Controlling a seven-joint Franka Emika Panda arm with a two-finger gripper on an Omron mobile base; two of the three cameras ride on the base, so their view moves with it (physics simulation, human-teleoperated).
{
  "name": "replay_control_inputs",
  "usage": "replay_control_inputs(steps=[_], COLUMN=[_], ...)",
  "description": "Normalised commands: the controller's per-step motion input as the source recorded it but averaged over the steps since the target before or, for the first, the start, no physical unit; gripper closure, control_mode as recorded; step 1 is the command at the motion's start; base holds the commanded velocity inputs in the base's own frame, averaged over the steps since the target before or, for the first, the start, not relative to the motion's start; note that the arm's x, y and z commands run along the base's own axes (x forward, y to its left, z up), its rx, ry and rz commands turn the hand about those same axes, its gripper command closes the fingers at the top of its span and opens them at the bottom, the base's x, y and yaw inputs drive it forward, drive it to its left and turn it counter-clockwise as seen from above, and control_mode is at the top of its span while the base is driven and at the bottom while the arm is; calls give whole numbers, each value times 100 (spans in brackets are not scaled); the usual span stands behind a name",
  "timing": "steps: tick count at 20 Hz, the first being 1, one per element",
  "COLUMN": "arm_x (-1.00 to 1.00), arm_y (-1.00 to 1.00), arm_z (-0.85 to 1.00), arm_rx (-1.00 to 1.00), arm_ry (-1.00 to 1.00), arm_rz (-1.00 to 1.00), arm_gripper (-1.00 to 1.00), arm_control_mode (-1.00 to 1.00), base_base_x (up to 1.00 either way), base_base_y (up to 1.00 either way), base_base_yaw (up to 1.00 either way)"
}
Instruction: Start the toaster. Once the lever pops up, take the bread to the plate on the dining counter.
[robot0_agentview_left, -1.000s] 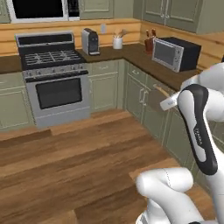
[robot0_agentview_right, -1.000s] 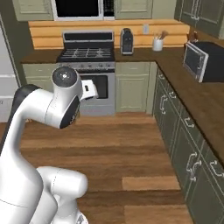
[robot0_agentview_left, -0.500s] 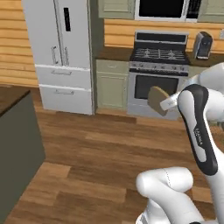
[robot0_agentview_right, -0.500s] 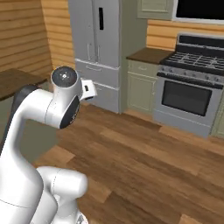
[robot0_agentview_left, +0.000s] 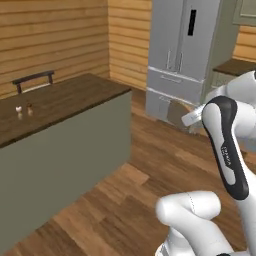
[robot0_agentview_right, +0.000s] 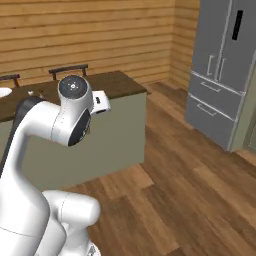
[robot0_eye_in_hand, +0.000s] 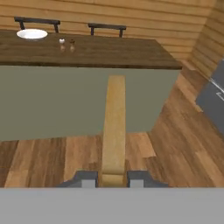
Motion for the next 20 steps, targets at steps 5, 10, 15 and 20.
replay_control_inputs(steps=[5,10,15,20], arm_x=[0,0,0,0], arm_y=[0,0,0,0], arm_z=[0,0,0,0], arm_rx=[0,0,0,0], arm_ry=[0,0,0,0], arm_rz=[0,0,0,0], arm_gripper=[100,100,100,100], arm_control_mode=[100,100,100,100], base_base_x=[46,49,27,1], base_base_y=[0,-2,-55,-99], base_base_yaw=[76,69,37,10])
